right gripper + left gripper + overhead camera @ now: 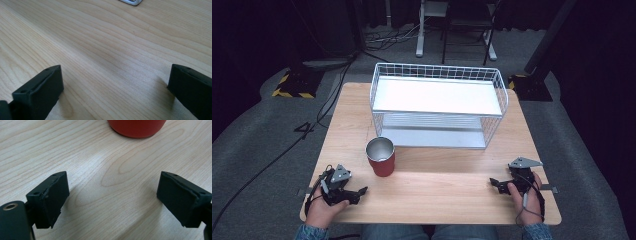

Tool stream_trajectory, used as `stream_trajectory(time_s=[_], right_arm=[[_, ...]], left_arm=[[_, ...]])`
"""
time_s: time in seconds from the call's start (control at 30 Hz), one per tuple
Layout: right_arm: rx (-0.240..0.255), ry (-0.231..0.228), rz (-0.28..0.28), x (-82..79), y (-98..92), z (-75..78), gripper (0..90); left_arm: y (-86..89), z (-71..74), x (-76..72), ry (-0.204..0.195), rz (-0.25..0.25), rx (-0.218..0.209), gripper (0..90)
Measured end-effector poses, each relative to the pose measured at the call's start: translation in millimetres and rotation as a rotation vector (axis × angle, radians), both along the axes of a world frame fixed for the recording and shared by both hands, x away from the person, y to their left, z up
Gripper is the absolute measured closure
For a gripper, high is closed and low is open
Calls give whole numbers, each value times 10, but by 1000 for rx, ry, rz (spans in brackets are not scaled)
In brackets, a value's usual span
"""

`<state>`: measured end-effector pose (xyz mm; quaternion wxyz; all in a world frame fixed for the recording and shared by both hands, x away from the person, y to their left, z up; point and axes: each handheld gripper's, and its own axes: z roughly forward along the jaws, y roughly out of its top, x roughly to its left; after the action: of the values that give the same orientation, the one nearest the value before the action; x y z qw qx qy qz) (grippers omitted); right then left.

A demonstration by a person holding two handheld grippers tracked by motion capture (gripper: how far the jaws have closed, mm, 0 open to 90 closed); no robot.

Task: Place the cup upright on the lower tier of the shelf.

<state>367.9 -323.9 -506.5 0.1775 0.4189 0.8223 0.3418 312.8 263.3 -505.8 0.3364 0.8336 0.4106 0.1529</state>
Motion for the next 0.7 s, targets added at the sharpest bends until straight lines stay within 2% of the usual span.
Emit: stream_trajectory(time_s=[0.27,0.33,0.37,0.4,0.43,0.47,0.5,0.53,0.57,0.6,0.7], right_arm=[[0,0,0,0,0,0,2],[0,0,0,0,0,0,2],[0,0,0,0,0,0,2],[0,0,0,0,0,0,2],[0,0,0,0,0,0,2],[0,0,0,0,0,0,2],[0,0,0,0,0,0,2],[0,0,0,0,0,0,2],[0,0,0,0,0,0,2],[0,0,0,0,0,0,2],[0,0,0,0,0,0,2]], left_arm=[[3,2,-3,0,6,-10,115],[12,11,-4,-1,8,-62,173],[17,17,-6,3,7,-103,175],[17,17,-6,3,7,-103,147],[22,26,-11,-5,4,-134,147],[24,51,-28,-46,-1,-158,156],[26,66,-34,-68,-11,-162,151],[21,77,-43,-86,-14,-176,155],[21,77,-43,-86,-14,-176,153],[17,98,-57,-120,-31,-205,153],[5,121,-76,-172,-24,-247,153]])
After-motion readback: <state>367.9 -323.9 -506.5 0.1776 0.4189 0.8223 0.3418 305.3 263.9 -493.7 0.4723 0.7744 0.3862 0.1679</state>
